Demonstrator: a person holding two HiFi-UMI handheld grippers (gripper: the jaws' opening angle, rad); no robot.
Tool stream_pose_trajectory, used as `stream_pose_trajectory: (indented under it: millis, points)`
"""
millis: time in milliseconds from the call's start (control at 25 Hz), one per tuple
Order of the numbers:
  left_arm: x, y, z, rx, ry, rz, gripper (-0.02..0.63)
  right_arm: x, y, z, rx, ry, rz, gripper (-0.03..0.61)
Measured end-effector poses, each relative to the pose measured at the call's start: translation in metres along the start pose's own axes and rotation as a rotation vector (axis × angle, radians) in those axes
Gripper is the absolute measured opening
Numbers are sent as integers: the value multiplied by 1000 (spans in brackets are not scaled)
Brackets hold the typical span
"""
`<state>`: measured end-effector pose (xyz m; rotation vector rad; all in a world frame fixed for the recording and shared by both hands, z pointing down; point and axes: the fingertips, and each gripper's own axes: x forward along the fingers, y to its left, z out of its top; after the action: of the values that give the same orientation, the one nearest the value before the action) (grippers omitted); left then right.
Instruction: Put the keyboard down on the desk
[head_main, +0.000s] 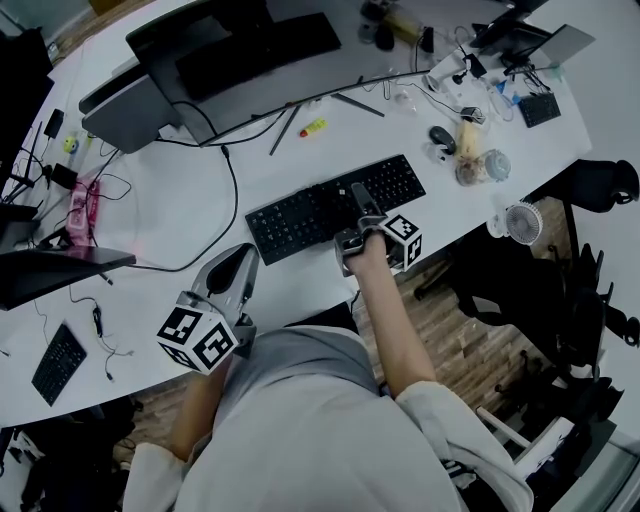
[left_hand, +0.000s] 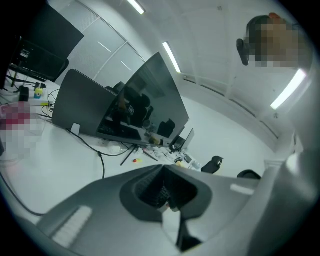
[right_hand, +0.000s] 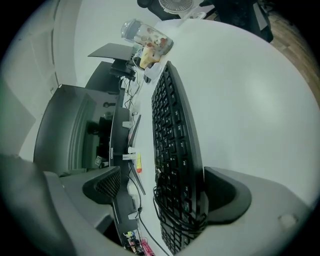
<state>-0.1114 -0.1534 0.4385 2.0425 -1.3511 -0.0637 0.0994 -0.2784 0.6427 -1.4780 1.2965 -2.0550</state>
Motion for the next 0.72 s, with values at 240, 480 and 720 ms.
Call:
stream_pose_trajectory:
  millis: [240,480,720]
  points:
    - [0,-2,-1,-5,-4,-10,0,-7,-6,-1,14,-2,5,509]
    - [-1,-9,-3,-4,-3,-23,0,-14,-8,-2,16,5,4,499]
    - [-4,-15,-4,0,-11,-34,0,-27,-15,0,36,-9,4,434]
